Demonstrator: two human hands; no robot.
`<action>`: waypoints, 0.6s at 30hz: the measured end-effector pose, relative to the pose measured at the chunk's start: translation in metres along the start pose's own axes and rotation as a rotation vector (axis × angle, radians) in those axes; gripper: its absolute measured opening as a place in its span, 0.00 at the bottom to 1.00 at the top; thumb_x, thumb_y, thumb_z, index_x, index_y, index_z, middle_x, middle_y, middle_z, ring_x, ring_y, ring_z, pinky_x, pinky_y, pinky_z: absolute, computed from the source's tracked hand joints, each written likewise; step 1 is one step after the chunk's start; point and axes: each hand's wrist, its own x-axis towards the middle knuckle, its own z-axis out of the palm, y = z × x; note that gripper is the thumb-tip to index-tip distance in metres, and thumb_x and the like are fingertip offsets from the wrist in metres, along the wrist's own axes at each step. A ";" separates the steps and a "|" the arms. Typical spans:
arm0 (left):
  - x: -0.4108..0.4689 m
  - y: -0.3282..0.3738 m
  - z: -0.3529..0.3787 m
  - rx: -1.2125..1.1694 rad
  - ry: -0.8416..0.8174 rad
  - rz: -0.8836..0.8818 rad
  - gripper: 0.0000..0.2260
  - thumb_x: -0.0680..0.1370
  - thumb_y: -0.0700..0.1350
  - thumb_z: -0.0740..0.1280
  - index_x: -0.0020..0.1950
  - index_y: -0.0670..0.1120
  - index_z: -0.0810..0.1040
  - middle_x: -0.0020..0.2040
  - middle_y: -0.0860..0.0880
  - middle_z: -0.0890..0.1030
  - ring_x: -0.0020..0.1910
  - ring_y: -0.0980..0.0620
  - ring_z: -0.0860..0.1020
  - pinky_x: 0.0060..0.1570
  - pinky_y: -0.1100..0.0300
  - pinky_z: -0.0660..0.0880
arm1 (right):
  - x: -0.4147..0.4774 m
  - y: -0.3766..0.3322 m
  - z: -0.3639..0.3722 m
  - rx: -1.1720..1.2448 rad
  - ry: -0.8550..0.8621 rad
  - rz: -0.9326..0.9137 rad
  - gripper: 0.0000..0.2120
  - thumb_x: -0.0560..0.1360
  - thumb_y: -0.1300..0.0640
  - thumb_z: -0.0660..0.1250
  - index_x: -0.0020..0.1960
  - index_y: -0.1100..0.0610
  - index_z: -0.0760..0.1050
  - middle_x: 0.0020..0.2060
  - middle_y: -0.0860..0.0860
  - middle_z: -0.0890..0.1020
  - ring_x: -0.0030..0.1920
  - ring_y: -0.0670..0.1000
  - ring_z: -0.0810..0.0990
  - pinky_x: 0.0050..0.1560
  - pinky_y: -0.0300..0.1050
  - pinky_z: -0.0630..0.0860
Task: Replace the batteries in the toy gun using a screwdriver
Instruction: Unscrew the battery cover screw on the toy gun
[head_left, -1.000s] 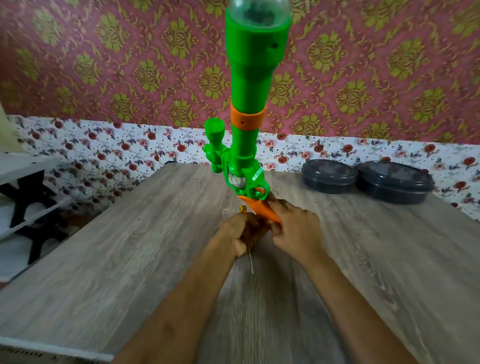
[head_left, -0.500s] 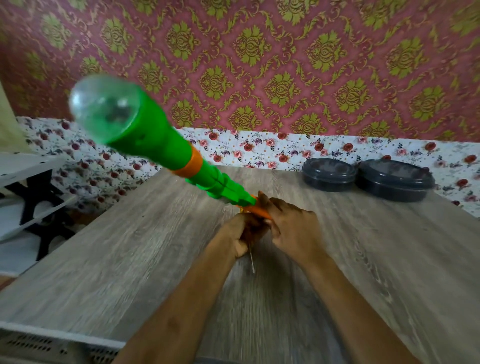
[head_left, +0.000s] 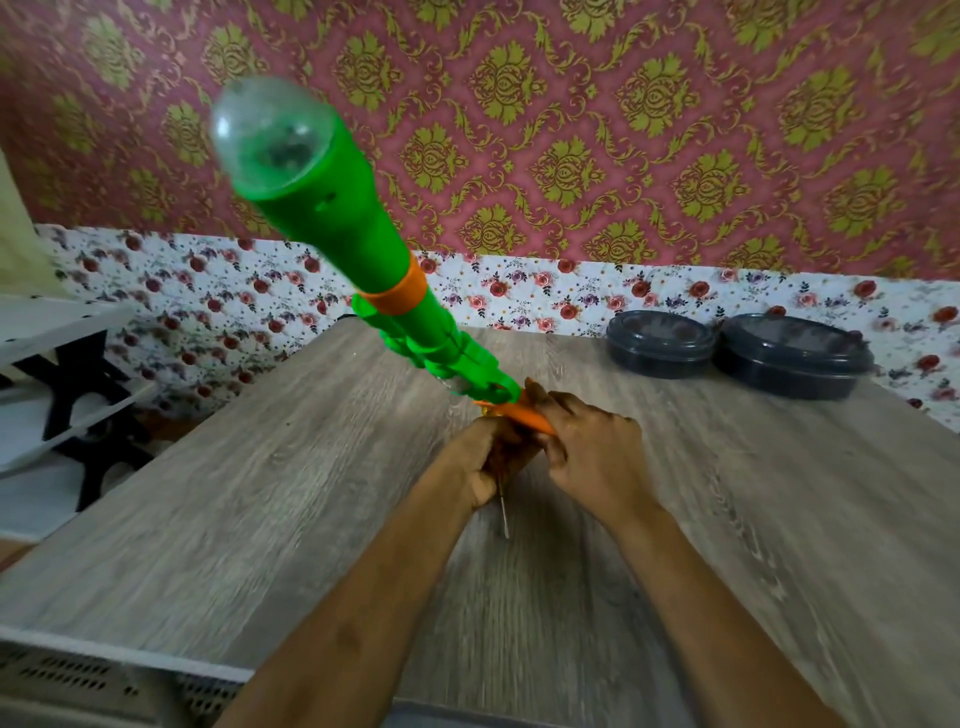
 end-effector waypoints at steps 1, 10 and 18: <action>0.001 0.000 0.000 0.004 0.003 -0.002 0.14 0.76 0.27 0.50 0.42 0.35 0.75 0.28 0.43 0.81 0.38 0.47 0.77 0.31 0.60 0.79 | 0.000 0.001 0.000 0.011 0.002 0.008 0.31 0.57 0.56 0.79 0.59 0.54 0.78 0.39 0.49 0.84 0.28 0.50 0.80 0.22 0.37 0.69; 0.003 0.001 0.000 0.000 -0.010 -0.046 0.12 0.76 0.27 0.51 0.46 0.34 0.74 0.44 0.39 0.77 0.41 0.46 0.78 0.42 0.58 0.76 | -0.001 0.006 -0.003 0.104 -0.013 0.087 0.26 0.62 0.56 0.73 0.60 0.56 0.77 0.42 0.53 0.84 0.30 0.54 0.82 0.27 0.44 0.75; -0.003 0.010 0.000 0.183 0.069 0.044 0.09 0.80 0.36 0.57 0.43 0.40 0.75 0.30 0.46 0.81 0.26 0.52 0.80 0.25 0.65 0.77 | 0.000 0.011 -0.007 0.311 -0.096 0.309 0.27 0.68 0.55 0.71 0.67 0.55 0.72 0.54 0.57 0.82 0.49 0.61 0.81 0.48 0.51 0.76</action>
